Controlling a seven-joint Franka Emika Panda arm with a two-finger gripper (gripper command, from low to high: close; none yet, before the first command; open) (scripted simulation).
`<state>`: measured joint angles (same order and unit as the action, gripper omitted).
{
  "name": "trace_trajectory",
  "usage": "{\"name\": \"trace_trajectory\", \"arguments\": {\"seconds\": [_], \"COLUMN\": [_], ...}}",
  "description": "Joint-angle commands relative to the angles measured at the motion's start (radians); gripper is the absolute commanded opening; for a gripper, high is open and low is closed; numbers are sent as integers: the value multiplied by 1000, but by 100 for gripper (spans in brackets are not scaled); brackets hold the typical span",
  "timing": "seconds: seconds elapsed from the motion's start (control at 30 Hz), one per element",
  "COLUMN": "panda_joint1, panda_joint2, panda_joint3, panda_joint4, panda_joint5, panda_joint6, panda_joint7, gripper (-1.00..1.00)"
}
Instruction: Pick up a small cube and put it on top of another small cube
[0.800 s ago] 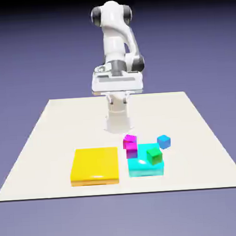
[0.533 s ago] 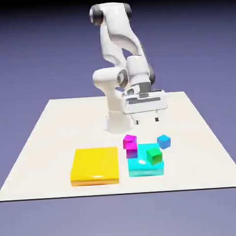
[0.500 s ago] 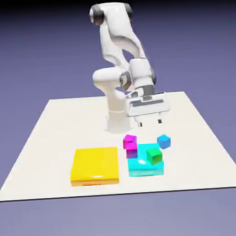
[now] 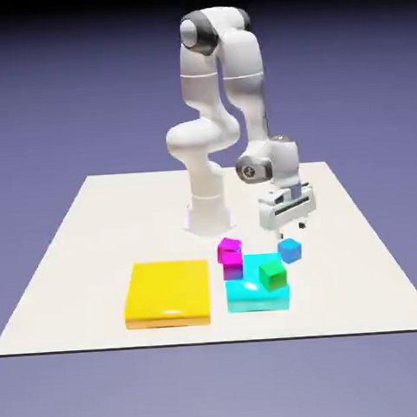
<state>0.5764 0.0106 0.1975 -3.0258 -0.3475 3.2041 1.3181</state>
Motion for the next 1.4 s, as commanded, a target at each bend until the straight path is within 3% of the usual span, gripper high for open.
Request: {"name": "trace_trajectory", "arguments": {"seconds": [0.0, 0.67, 0.7, 1.37], "panda_joint1": [4, 117, 117, 8], "panda_joint2": [15, 317, 317, 25], "panda_joint3": [6, 117, 117, 9], "panda_joint4": [4, 78, 78, 6], "panda_joint5": [44, 898, 898, 72], "panda_joint6": [12, 255, 255, 20], "panda_joint7": [-33, -673, -673, -54], "gripper": [0, 0, -100, -100]}}
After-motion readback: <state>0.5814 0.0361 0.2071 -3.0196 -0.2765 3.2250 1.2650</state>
